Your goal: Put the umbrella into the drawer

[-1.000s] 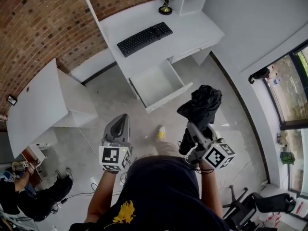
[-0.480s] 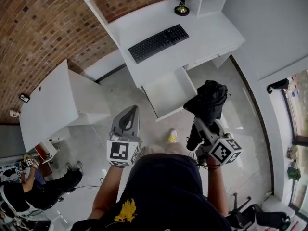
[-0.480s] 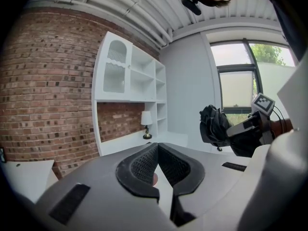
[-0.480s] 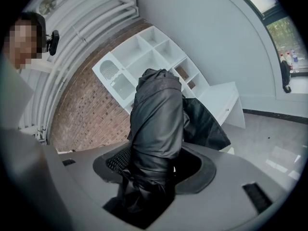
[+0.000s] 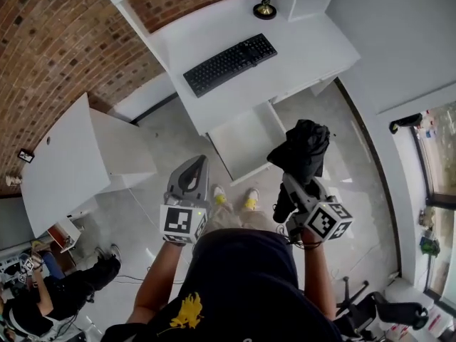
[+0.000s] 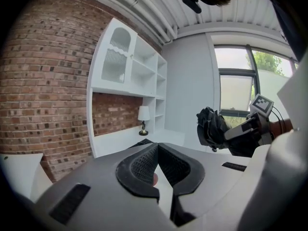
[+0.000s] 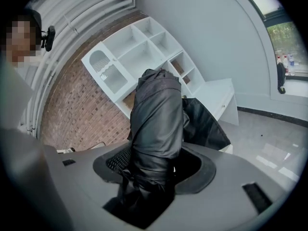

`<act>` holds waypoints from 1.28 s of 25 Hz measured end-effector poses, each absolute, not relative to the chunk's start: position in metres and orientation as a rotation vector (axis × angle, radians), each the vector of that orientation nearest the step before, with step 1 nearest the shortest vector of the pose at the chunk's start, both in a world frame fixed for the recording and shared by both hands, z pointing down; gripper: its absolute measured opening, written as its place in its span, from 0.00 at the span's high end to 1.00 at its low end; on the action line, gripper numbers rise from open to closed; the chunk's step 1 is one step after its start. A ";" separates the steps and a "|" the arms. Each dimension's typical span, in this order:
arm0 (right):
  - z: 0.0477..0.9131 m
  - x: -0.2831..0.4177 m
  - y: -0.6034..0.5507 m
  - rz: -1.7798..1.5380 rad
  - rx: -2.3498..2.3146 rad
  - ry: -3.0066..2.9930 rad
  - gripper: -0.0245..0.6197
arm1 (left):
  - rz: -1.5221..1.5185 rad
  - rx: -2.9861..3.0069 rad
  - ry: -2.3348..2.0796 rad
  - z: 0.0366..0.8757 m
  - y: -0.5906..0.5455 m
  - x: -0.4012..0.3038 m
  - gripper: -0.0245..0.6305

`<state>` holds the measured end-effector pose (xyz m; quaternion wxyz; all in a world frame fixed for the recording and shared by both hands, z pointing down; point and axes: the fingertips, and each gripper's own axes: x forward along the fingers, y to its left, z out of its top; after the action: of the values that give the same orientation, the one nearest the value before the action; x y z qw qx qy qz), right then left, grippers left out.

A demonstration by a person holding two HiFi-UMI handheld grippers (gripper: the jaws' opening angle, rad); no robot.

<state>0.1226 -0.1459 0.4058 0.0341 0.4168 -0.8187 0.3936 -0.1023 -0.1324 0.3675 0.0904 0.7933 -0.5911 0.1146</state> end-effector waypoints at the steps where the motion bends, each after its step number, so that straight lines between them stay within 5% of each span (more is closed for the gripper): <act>1: 0.406 0.122 -0.147 1.220 1.304 -2.510 0.58 | 0.344 2.370 -1.743 0.369 -0.136 -0.104 0.94; 32: 0.580 0.027 -0.247 1.450 1.263 -2.235 0.58 | 0.359 2.375 -1.666 0.507 -0.207 -0.125 0.94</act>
<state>0.0267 -0.2465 0.5800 0.0964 0.4262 -0.7546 0.4895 -0.1250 -0.2070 0.5070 0.1089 0.8076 -0.5665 0.1220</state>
